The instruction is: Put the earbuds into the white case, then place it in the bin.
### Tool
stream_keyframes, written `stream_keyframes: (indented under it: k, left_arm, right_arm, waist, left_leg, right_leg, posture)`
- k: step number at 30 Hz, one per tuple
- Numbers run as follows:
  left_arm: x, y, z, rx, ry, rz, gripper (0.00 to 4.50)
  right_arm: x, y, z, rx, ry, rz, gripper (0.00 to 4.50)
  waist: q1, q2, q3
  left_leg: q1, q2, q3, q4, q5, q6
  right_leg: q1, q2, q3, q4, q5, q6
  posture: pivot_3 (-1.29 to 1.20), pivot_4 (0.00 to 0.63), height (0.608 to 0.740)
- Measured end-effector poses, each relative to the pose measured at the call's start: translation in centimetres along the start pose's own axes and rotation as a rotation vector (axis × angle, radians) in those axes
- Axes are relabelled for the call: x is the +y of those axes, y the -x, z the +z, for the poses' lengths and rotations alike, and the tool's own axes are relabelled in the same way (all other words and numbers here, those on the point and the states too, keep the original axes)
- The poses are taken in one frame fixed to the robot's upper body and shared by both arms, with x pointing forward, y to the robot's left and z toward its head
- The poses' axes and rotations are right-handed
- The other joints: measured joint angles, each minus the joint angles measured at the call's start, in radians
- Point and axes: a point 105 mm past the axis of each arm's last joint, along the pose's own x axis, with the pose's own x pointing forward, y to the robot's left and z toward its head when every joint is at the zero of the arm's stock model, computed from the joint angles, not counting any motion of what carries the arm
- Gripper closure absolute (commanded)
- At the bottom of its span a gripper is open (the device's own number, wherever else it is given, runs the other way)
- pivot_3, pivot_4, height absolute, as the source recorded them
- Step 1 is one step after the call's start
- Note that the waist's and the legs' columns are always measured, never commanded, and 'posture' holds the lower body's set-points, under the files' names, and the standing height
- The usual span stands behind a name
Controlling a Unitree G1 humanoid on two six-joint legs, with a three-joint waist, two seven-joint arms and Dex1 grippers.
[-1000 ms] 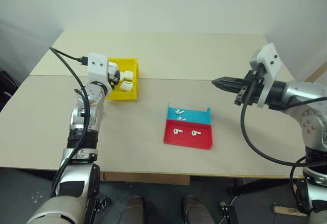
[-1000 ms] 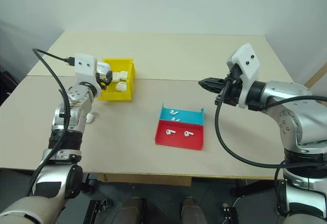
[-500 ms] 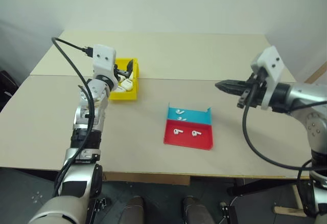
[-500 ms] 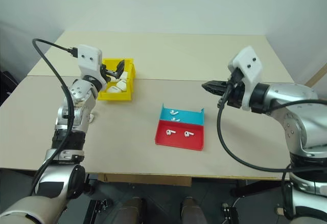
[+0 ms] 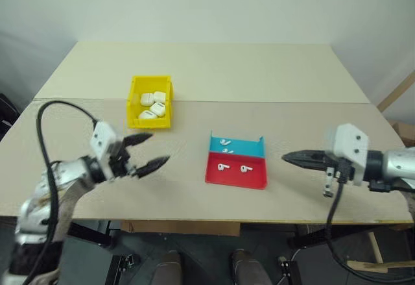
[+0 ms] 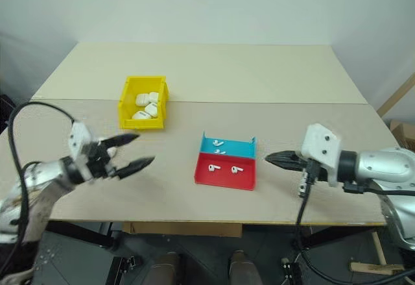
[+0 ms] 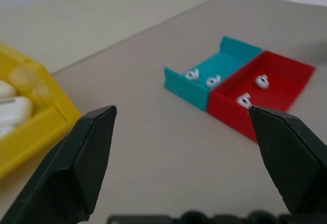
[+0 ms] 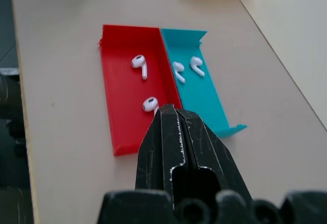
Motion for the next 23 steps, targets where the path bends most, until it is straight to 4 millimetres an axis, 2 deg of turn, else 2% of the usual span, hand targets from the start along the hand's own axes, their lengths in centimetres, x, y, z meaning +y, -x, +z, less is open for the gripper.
stream_keyframes:
  k: [4,7,14,23]
  left_arm:
    - [-1.1,2.4,-0.1,0.051,-0.015,-0.074,0.02]
    - [-1.2,3.3,0.5,0.039,-0.019,-0.089,0.02]
    - [-1.9,3.4,2.2,-0.029,0.012,-0.123,0.02]
    - [-2.1,3.4,2.3,-0.025,0.004,-0.12,0.02]
  right_arm:
    - [0.0,1.4,-1.1,0.038,0.04,-0.004,4.5]
    - [0.1,1.8,-1.5,0.062,0.057,-0.004,4.5]
    - [0.8,1.7,-1.1,0.048,0.08,0.013,4.5]
    - [0.2,1.8,-0.8,0.04,0.092,-0.006,4.5]
  waist:
    - [0.0,0.0,0.0]
    - [0.0,0.0,0.0]
    - [-0.003,0.0,0.0]
    - [-0.003,0.0,0.0]
  left_leg:
    - [0.001,0.0,0.001,0.0,0.0,0.0]
    - [0.001,0.0,0.001,0.0,0.0,0.0]
    - [0.001,0.0,0.001,-0.001,0.0,0.0]
    - [0.001,0.0,0.001,-0.001,0.0,0.0]
  right_leg:
    - [0.001,0.0,0.0,-0.001,-0.001,0.0]
    - [0.0,0.0,0.0,0.0,-0.001,0.0]
    - [0.0,0.0,0.001,0.0,-0.001,0.0]
    - [0.0,0.0,0.001,0.0,-0.001,0.0]
  posture:
    - [0.0,0.15,0.74]
    - [0.0,0.15,0.74]
    - [0.0,0.15,0.74]
    - [0.0,0.15,0.74]
